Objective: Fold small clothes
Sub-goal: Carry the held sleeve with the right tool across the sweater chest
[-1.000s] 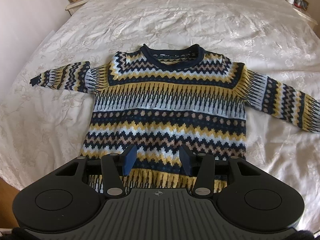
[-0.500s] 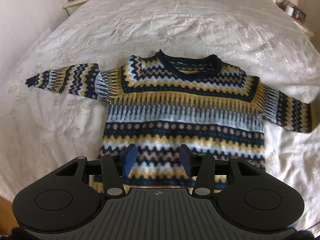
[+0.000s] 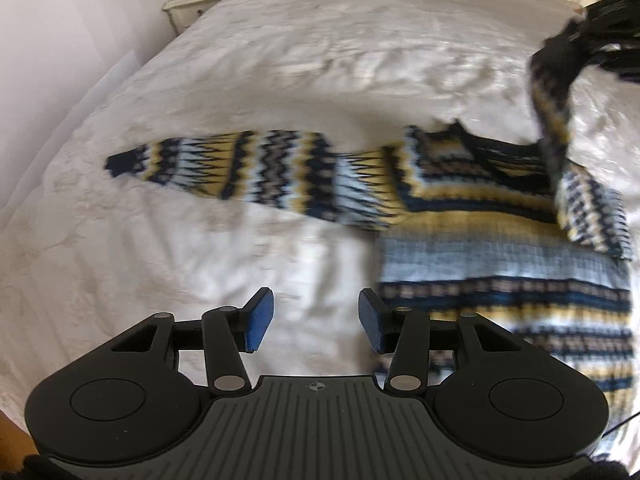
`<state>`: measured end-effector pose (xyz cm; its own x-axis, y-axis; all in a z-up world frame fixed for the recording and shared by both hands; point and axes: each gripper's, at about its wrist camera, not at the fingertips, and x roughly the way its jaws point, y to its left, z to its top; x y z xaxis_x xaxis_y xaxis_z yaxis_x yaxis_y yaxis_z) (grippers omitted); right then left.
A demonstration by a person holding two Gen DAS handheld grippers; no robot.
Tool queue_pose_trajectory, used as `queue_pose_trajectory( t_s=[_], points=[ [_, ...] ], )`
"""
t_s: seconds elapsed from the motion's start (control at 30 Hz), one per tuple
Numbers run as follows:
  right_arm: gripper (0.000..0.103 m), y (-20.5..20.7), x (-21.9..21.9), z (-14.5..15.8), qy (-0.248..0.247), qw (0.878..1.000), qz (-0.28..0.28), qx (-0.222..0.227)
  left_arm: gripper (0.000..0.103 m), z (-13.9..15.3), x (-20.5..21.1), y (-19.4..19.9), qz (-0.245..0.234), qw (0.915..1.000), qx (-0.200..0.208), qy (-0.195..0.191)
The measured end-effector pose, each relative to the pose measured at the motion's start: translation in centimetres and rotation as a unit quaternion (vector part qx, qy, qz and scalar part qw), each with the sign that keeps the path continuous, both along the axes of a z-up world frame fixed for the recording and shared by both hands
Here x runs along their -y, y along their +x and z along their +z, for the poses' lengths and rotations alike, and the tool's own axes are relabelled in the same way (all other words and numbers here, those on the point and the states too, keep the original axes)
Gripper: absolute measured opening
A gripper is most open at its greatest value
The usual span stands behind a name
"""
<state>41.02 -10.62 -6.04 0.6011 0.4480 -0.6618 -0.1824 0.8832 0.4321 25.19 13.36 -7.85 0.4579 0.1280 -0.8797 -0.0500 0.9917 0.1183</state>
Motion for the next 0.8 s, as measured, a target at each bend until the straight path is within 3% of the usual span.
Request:
queue_pose_trajectory(
  t_s=[0.2,0.37,0.47,0.5,0.67,0.8],
  points=[
    [0.022,2.1,-9.3,-5.7,-0.058,0.995,0.061,-0.049,0.046,-0.9,-4.6,0.8,0.035,0.9993,-0.009,0.003],
    [0.032,2.2,-12.6,-8.6,-0.071,0.993,0.060,-0.073,0.046,-1.8,-6.5,1.5,0.047,0.9986,-0.023,0.002],
    [0.056,1.8,-12.7,-8.9,-0.044,0.995,0.056,-0.070,0.046,-2.0,-6.5,2.0,0.043,0.9988,-0.024,0.002],
    [0.059,1.7,-12.7,-8.7,-0.039,0.996,0.055,-0.066,0.046,-2.0,-6.4,2.1,0.039,0.9989,-0.024,0.001],
    [0.058,-0.2,-9.5,-7.7,-0.033,0.998,0.022,-0.051,0.046,-2.5,-4.8,4.1,0.010,0.9997,-0.020,-0.004],
    [0.058,-1.9,-4.0,-8.0,-0.041,0.997,-0.039,-0.060,0.046,-2.9,-2.5,6.7,-0.016,0.9998,-0.012,-0.008]
  ],
)
